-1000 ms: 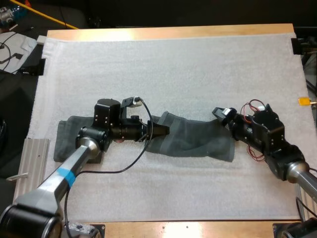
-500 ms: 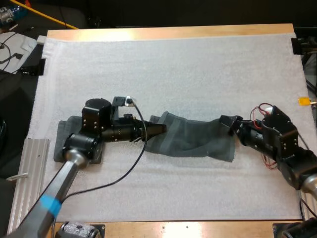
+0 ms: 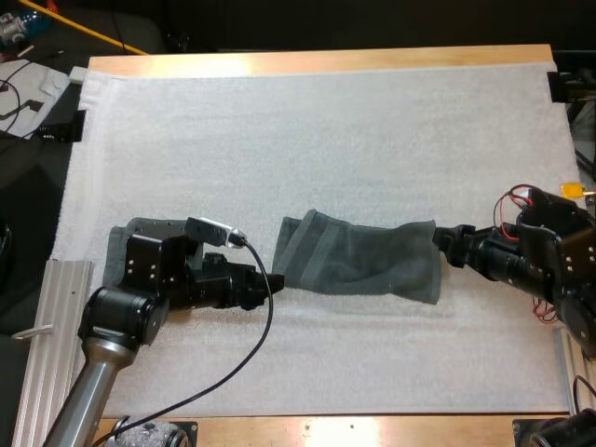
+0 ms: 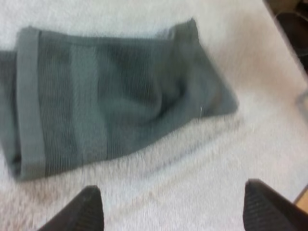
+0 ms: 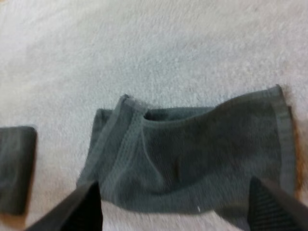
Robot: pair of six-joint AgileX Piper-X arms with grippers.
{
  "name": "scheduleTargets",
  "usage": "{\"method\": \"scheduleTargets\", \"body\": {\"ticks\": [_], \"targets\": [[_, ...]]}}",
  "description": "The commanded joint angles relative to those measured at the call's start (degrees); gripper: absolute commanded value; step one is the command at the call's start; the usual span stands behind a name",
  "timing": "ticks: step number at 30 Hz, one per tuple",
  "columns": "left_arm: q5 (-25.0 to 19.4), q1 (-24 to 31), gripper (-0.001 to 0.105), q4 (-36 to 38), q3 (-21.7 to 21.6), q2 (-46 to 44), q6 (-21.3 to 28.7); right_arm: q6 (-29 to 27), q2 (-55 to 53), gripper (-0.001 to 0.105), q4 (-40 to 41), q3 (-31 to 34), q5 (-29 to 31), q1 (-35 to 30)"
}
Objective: Pick towel from pile, fold and stack
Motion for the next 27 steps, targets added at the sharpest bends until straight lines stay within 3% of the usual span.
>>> {"method": "scheduleTargets", "body": {"ticks": [1, 16, 27], "targets": [[-1.06, -0.08, 0.060, 3.66, -0.34, -2.69, 0.90, -1.39, -1.68, 0.062, 4.75, -0.69, 0.18, -0.16], [-2.66, -0.19, 0.060, 20.84, -0.36, -19.65, 1.76, -2.93, -11.20, 0.062, 19.83, -0.66, 2.26, -0.39], [-3.25, -0.08, 0.060, 20.95, -0.37, -20.86, 1.82, -3.14, -10.00, 0.062, 17.96, 1.33, 3.96, -0.16]]}}
